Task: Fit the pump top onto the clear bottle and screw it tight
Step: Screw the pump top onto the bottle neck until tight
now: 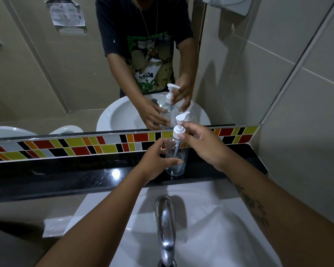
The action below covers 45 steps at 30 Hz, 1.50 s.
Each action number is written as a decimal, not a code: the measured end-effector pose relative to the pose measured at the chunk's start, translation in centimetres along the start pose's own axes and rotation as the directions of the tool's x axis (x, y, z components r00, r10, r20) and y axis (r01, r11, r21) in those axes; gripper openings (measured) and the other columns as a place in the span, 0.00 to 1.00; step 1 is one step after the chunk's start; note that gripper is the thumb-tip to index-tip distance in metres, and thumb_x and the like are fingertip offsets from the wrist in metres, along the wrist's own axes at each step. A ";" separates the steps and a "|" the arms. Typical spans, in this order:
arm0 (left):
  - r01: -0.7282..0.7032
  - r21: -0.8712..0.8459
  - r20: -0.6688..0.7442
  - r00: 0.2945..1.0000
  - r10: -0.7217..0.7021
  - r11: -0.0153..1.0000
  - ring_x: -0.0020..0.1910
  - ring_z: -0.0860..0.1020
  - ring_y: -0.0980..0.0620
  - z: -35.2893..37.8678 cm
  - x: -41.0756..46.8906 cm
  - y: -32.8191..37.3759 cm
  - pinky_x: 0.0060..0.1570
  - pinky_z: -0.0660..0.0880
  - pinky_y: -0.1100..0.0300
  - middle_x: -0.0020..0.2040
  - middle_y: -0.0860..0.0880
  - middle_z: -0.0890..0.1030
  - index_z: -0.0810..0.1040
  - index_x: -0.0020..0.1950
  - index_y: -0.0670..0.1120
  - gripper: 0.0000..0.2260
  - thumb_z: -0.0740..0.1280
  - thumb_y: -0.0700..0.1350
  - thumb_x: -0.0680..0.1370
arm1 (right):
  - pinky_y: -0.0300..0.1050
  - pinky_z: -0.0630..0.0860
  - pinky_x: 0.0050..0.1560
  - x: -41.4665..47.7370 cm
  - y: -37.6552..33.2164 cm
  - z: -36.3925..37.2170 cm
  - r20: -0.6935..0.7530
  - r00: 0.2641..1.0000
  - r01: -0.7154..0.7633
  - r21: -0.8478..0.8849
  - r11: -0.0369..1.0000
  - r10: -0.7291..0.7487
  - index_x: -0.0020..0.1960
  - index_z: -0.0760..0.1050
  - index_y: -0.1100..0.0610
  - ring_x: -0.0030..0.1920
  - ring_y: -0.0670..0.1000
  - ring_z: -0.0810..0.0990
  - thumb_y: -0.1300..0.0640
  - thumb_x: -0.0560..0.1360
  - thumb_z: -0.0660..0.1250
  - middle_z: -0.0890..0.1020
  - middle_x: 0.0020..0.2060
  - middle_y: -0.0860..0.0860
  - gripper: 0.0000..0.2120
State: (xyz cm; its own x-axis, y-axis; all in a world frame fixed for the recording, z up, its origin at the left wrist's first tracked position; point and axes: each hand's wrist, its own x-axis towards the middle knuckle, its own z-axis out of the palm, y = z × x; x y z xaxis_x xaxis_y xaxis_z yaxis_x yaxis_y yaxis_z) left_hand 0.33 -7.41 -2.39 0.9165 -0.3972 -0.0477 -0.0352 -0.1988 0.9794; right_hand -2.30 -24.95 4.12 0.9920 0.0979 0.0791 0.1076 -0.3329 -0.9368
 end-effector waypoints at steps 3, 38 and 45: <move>0.002 -0.009 -0.011 1.000 -0.002 1.000 0.59 0.77 0.56 0.2 0.0 -0.1 0.46 0.78 0.63 0.60 0.57 0.79 0.74 0.67 0.53 0.28 0.80 0.42 0.70 | 0.30 0.74 0.46 0.2 -0.2 0.5 -0.127 0.992 0.021 0.043 0.999 -0.016 0.57 0.77 0.46 0.50 0.35 0.79 0.54 0.73 0.72 0.82 0.50 0.40 0.13; -0.059 -0.025 -0.101 0.993 0.057 0.998 0.49 0.78 0.71 0.9 -0.1 -0.7 0.37 0.76 0.74 0.56 0.57 0.80 0.75 0.57 0.60 0.24 0.81 0.41 0.69 | 0.46 0.77 0.51 0.3 -0.6 1.9 -0.172 0.984 0.042 -0.091 0.995 -0.057 0.59 0.75 0.54 0.51 0.46 0.80 0.57 0.77 0.68 0.83 0.50 0.49 0.11; -0.101 -0.053 -0.158 0.983 0.091 0.993 0.50 0.80 0.67 1.6 -0.1 -1.3 0.41 0.78 0.70 0.56 0.56 0.81 0.76 0.60 0.54 0.23 0.79 0.40 0.71 | 0.36 0.71 0.41 0.3 -0.6 3.0 -0.292 0.949 0.062 -0.204 0.977 -0.121 0.57 0.75 0.59 0.49 0.50 0.78 0.58 0.76 0.68 0.81 0.50 0.53 0.10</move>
State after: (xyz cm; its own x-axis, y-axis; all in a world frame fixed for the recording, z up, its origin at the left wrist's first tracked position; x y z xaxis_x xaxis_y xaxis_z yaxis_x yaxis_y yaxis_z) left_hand -0.39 -8.52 -4.02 0.9607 -0.2676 0.0734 -0.1062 -0.1100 0.9882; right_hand -2.26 -21.88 3.65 0.9473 -0.1407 0.2877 0.1796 -0.5105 -0.8409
